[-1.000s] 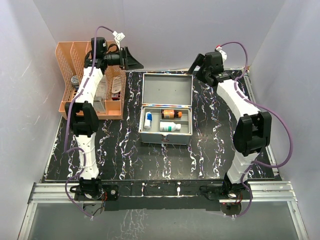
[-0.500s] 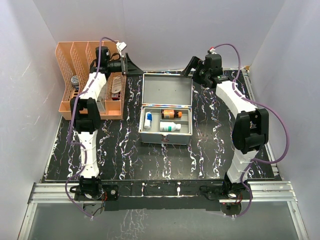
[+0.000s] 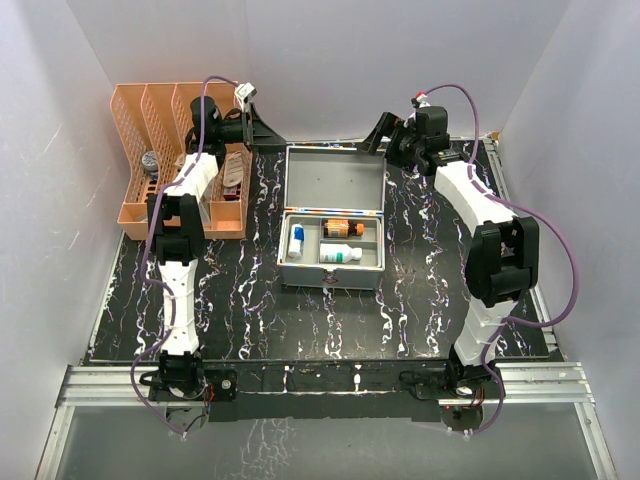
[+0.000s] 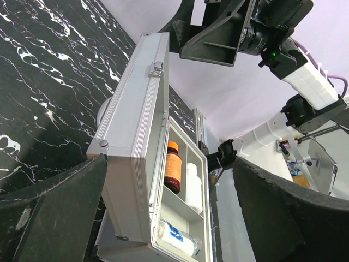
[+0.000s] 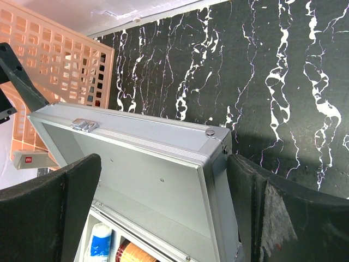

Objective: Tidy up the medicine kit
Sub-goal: Close the medicine box at the center of the board.

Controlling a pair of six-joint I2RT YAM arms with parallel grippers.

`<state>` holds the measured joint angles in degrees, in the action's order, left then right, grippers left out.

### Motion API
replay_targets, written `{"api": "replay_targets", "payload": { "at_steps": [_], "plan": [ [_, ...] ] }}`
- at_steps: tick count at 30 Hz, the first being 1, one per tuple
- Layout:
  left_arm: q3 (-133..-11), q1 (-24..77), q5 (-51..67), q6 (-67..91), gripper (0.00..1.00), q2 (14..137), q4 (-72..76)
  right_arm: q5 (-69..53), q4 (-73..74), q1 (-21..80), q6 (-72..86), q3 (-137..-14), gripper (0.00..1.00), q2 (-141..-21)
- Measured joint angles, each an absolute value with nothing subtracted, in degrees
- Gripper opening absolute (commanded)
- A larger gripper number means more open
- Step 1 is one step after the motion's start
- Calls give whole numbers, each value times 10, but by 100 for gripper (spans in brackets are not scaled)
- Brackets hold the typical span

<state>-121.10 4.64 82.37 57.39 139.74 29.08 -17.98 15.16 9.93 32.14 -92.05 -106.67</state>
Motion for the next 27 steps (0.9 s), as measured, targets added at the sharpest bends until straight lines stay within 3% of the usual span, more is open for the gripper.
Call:
{"api": "replay_targets", "payload": {
  "at_steps": [6,15,27],
  "plan": [
    [-1214,47,819,556,99,1404,273,-187,152,98,314,-920,98,-1067],
    [-1288,55,779,350,99,1406,18,-191,152,96,308,-920,98,-1067],
    [-1282,80,739,227,99,1406,-119,-211,143,96,298,-908,98,-1070]
  ]
}}
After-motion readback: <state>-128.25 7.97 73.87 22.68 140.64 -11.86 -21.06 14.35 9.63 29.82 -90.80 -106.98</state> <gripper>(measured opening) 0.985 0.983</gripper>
